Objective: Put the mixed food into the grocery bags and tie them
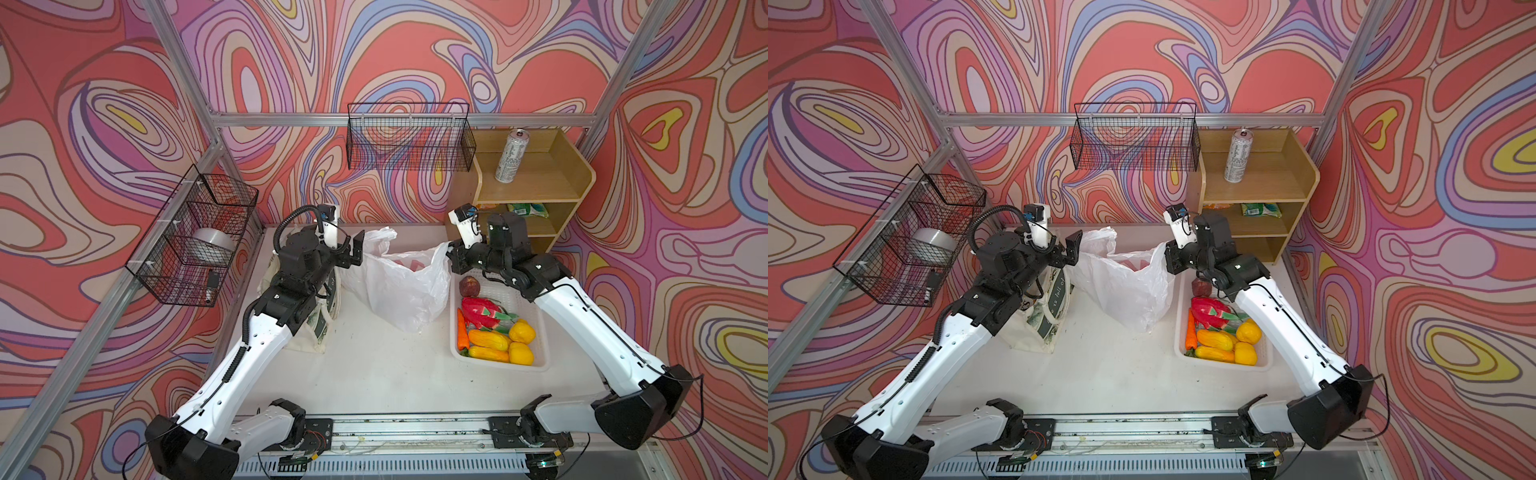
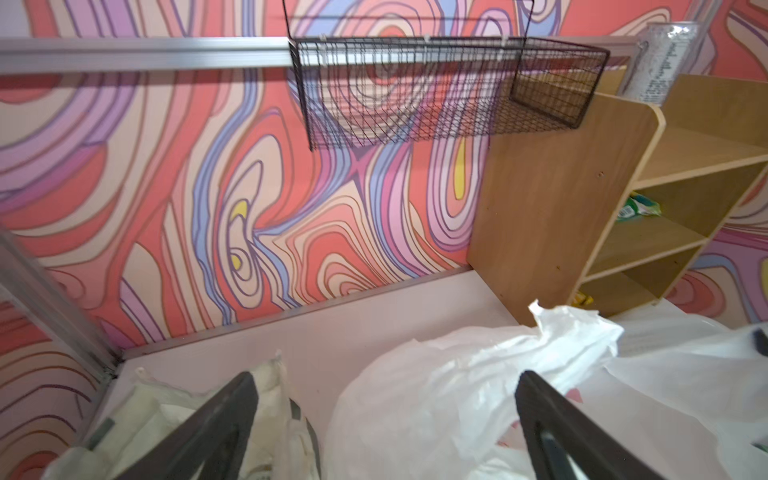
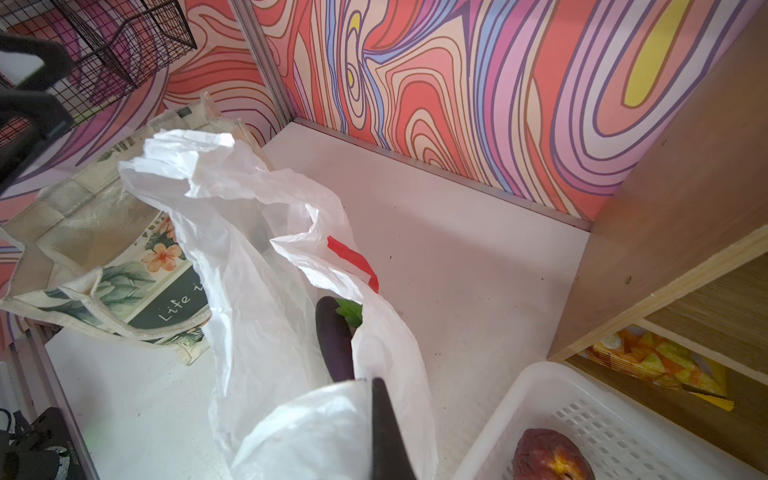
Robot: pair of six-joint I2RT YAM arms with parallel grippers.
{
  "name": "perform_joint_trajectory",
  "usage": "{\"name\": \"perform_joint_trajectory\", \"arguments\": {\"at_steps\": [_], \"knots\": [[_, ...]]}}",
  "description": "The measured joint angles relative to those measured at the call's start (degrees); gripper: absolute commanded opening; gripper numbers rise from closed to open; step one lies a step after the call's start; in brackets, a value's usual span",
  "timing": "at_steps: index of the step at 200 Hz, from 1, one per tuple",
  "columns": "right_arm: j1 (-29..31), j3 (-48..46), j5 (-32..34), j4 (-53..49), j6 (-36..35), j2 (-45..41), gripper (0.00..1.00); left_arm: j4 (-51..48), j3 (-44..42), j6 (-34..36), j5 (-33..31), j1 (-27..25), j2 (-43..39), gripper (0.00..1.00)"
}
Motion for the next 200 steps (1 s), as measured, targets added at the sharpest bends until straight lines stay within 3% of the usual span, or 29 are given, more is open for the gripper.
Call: {"name": "perform_joint_trajectory", "arguments": {"at_steps": [20, 62, 95, 175, 200], "knots": [[0.0, 0.3, 0.1, 0.0, 0.0, 0.0, 0.0, 0.6, 0.4, 3.7, 0.9, 0.0, -0.2, 1.0], [0.0, 0.3, 0.4, -0.2, 0.1, 0.0, 0.0, -12.4, 10.5, 11.9, 13.3, 0.1, 2.0, 1.0], [0.0, 0.3, 0.5, -0.2, 0.1, 0.0, 0.0, -17.6, 11.6, 14.8, 18.9, 0.1, 2.2, 1.0], [0.0, 0.3, 0.9, -0.1, 0.2, 0.0, 0.0, -22.2, 15.9, 18.2, 20.3, 0.0, 11.4, 0.94], [0.0, 0.3, 0.9, -0.1, 0.5, 0.0, 0.0, -22.1, 18.1, 18.6, 19.5, 0.0, 14.6, 0.83]]}}
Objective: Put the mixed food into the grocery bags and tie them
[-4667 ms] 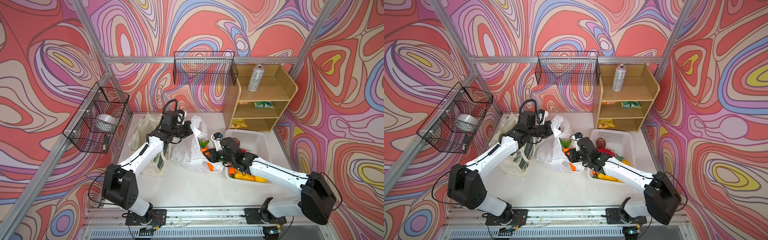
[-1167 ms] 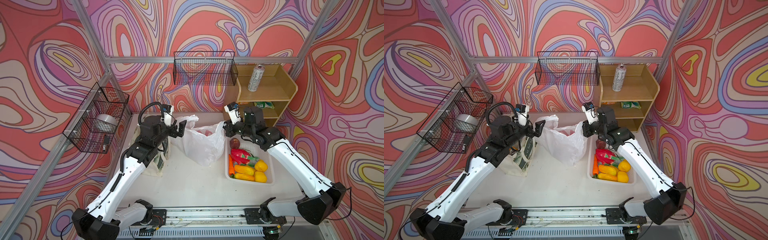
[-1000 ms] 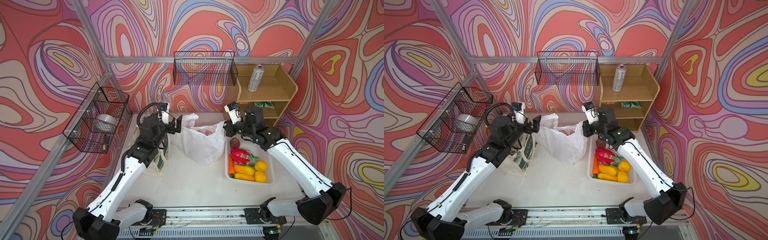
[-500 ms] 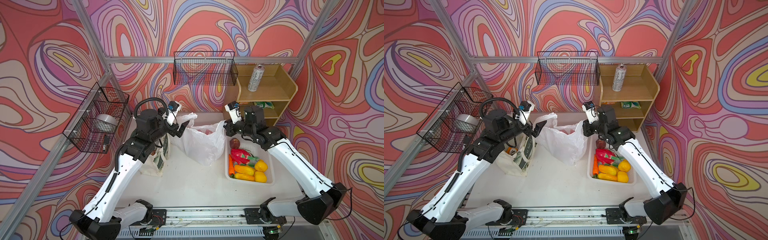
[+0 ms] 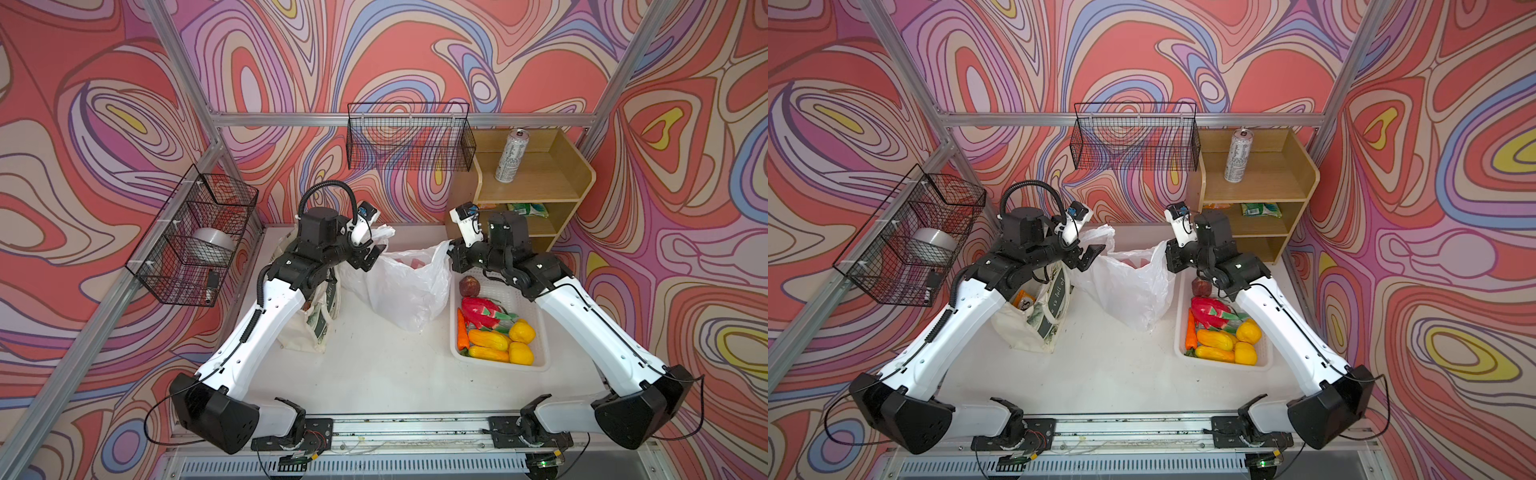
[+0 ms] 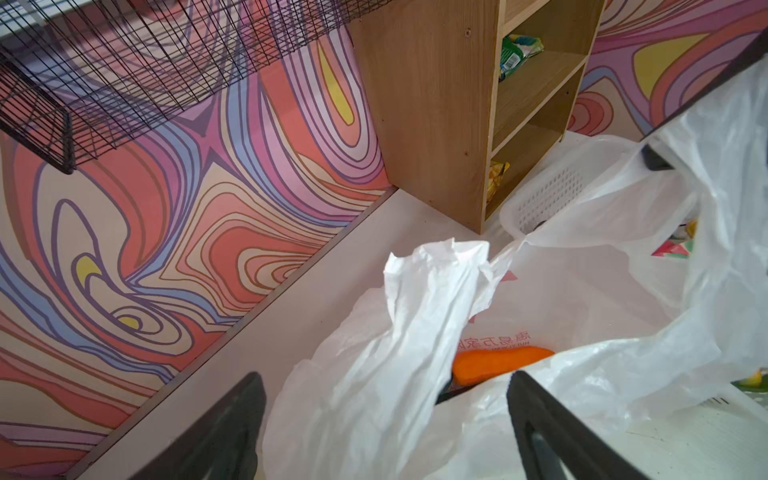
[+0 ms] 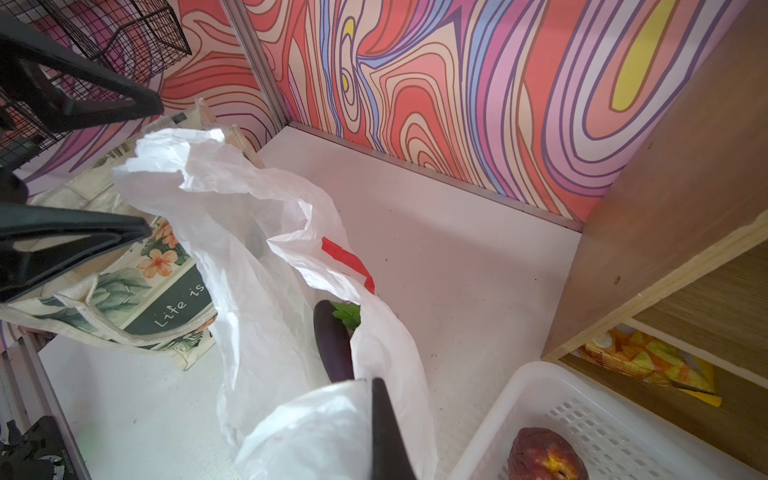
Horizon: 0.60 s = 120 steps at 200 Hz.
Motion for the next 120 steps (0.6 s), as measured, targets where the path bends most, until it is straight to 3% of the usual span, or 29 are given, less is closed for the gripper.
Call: {"name": "perform_joint_trajectory", "arguments": {"at_steps": [16, 35, 60, 80, 120], "knots": [[0.0, 0.0, 0.0, 0.2, 0.0, 0.0, 0.0, 0.2, 1.9, -0.3, -0.1, 0.0, 2.5, 0.57], [0.0, 0.0, 0.0, 0.4, 0.0, 0.0, 0.0, 0.4, 4.6, -1.1, 0.4, 0.0, 5.6, 0.0], [-0.7, 0.5, -0.2, 1.2, -0.2, 0.6, 0.0, 0.5, 7.5, -4.6, 1.4, 0.0, 8.1, 0.0], [-3.3, 4.7, -1.2, 1.2, -0.2, 3.0, 0.0, 3.1, 6.4, -11.1, 1.0, -0.1, 6.5, 0.0], [-7.1, 17.0, -5.3, 2.1, -0.9, 9.7, 0.0, 15.9, -9.9, -26.5, -6.9, -2.4, -8.7, 0.0]]}}
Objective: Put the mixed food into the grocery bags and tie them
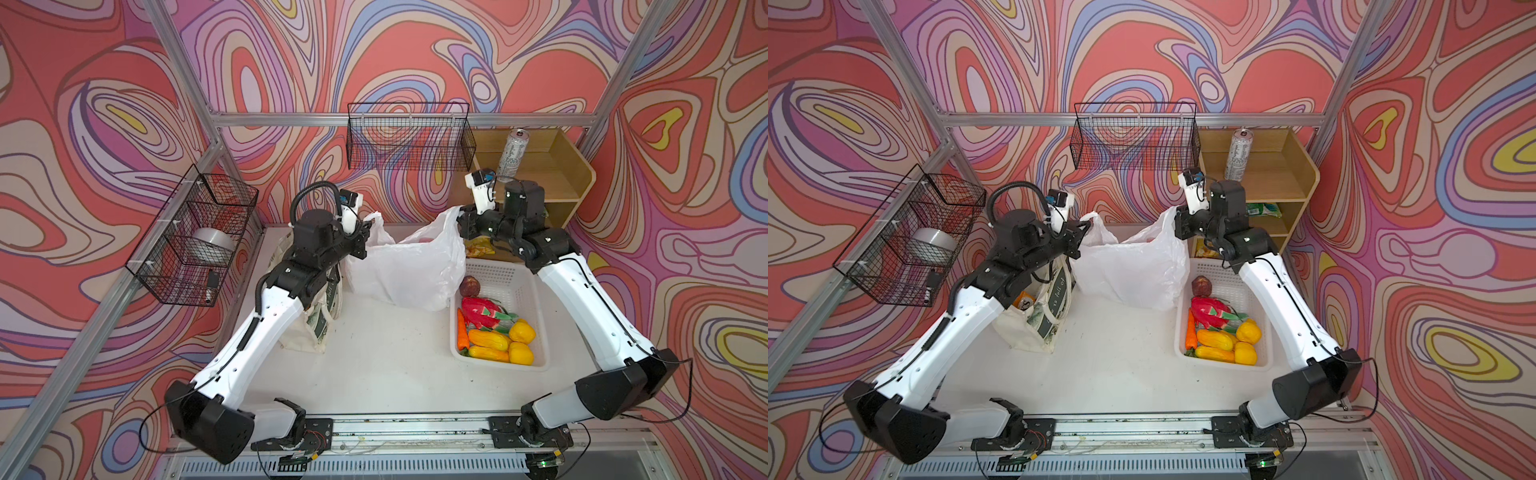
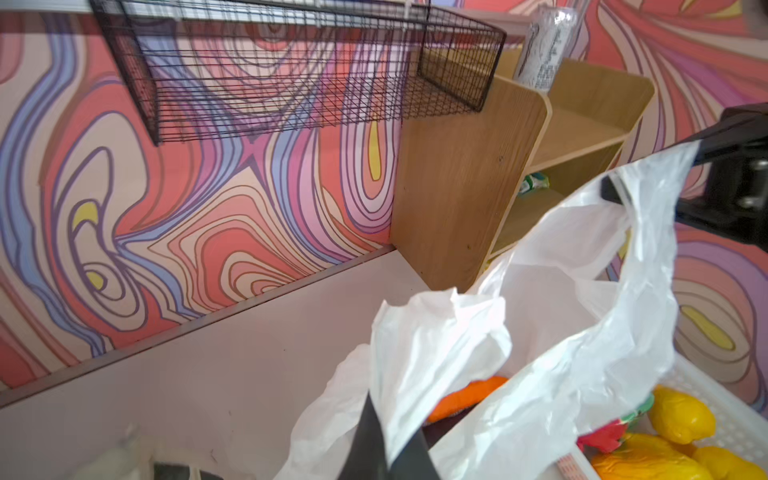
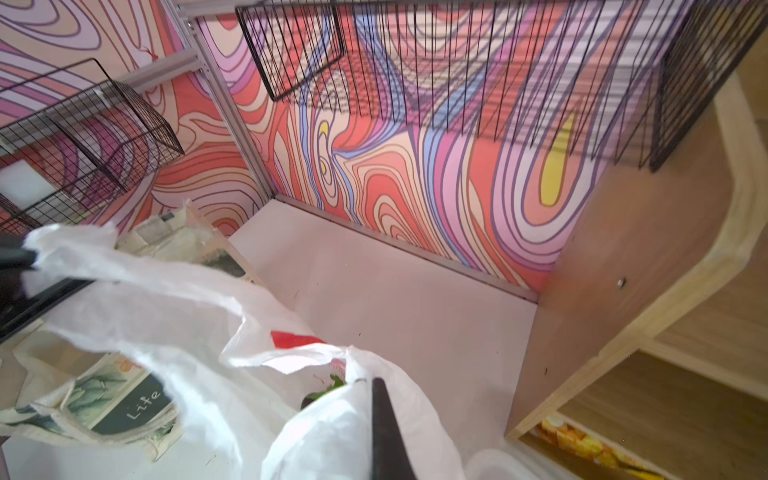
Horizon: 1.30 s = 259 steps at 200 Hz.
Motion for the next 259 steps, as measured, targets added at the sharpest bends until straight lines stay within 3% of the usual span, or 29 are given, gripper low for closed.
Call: {"name": "perform_joint_trajectory", "arguments": {"at_steps": [34, 66, 74, 86, 105, 147, 181, 215, 259], "knots": [[-0.2, 0.5, -2.9, 0.1, -1.0, 1.6, 0.0, 6.0, -6.4, -7.7, -8.4, -5.0, -5.4, 0.0], [-0.5, -8.6, -3.7, 1.2, -0.6, -0.5, 0.0, 9.9, -11.5, -13.2, -12.1, -5.5, -4.8, 0.0], [-0.5, -11.2, -3.6, 1.1, -0.4, -1.3, 0.14, 10.8, -12.8, -13.9, -12.3, -5.5, -4.6, 0.0], [-0.5, -13.9, -3.0, 0.5, 0.0, -2.2, 0.49, 12.4, -14.6, -14.7, -12.2, -5.6, -4.4, 0.0], [-0.5, -14.6, -1.9, -1.0, 0.4, -3.1, 0.62, 15.0, -16.7, -14.9, -11.2, -5.6, -4.4, 0.0], [-0.5, -4.7, -1.7, -4.2, 4.9, -5.3, 0.66, 20.2, -18.2, -15.0, -7.8, -5.6, -4.8, 0.0], [0.8, 0.7, -5.7, 0.6, 14.4, -5.4, 0.68, 22.5, -18.9, -15.2, -6.2, -6.0, -4.9, 0.0], [8.7, -1.0, -5.4, 5.9, 22.8, -2.3, 0.72, 23.2, -19.9, -15.2, -5.6, -6.3, -4.9, 0.0], [19.5, -4.9, 0.7, 10.7, 29.2, 0.6, 0.72, 23.4, -19.9, -15.2, -5.3, -6.4, -4.9, 0.0]]}}
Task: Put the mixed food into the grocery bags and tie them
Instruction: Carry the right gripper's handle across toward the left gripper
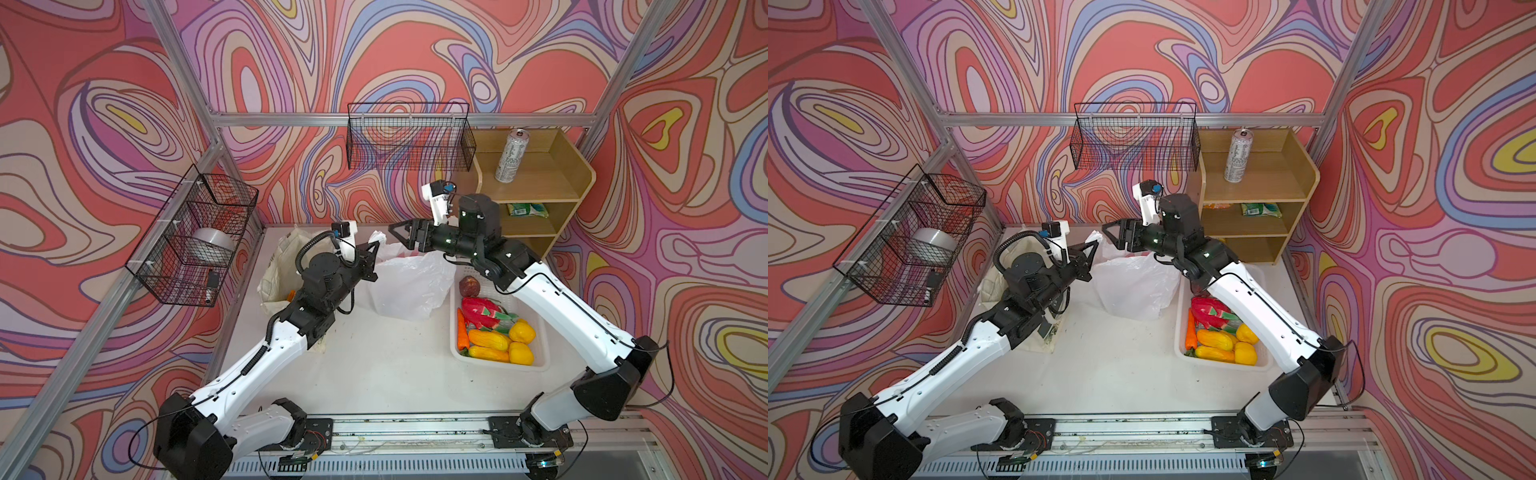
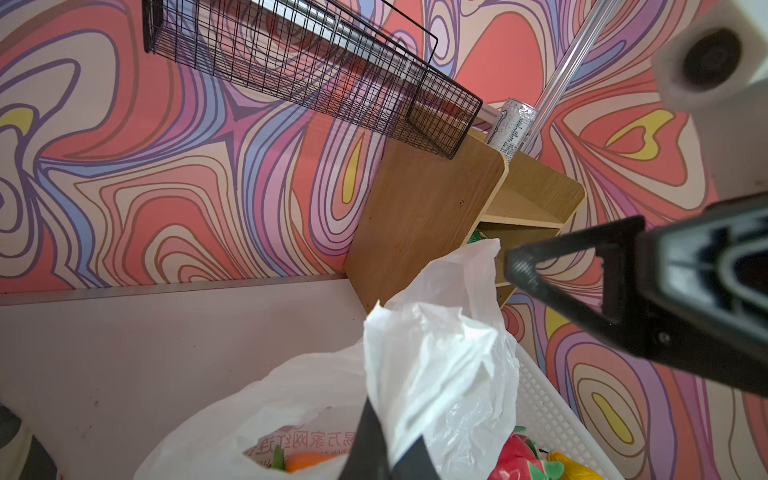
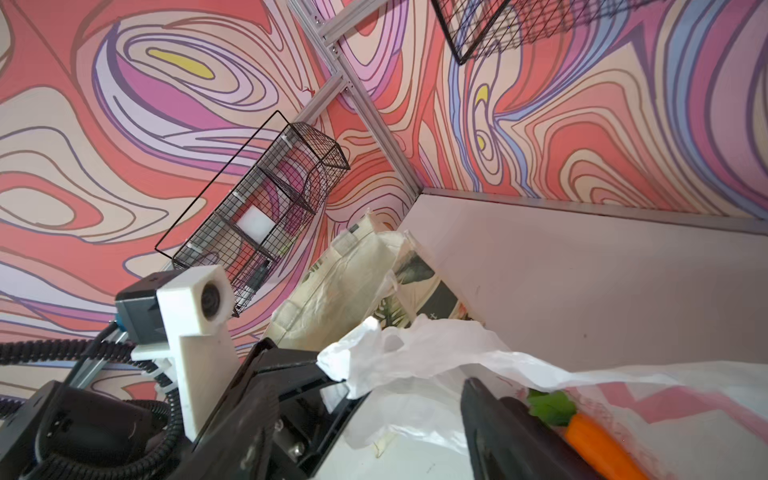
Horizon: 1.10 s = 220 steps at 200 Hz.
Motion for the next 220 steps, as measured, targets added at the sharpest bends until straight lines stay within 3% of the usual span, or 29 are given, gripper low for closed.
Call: {"name": "perform_joint_trajectory", "arguments": {"at_steps": [46, 99, 125, 154, 166, 189, 220], "knots": [[2.6, -1.8, 5.2, 4.1, 3.2, 0.7, 0.7, 0.2, 0.0, 0.0, 0.2, 0.0, 0.6, 0.0], [4.8, -1.8, 6.6, 5.7, 4.4, 3.7, 0.61, 0.2, -0.2, 0.0, 0.5, -0.1, 0.8, 0.0], [5.1, -1.8, 7.2, 5.9, 4.4, 4.5, 0.43, 0.2, -0.2, 0.0, 0.6, -0.1, 0.8, 0.0], [5.1, -1.6, 8.3, 6.0, 4.5, 4.7, 0.11, 0.2, -0.2, 0.1, 1.4, -0.1, 0.9, 0.0], [5.3, -0.9, 8.6, 5.5, 3.6, 4.9, 0.0, 0.1, -0.2, 0.5, 1.9, -0.2, 0.9, 0.18], [5.4, 2.7, 10.2, 2.5, 0.3, 5.8, 0.0, -1.7, -0.1, 2.3, 2.9, -0.3, 0.2, 0.53], [2.4, 8.0, 8.2, -0.8, -7.5, 6.6, 0.0, -10.0, -0.1, 6.9, 5.5, -0.3, -6.4, 0.79]]}}
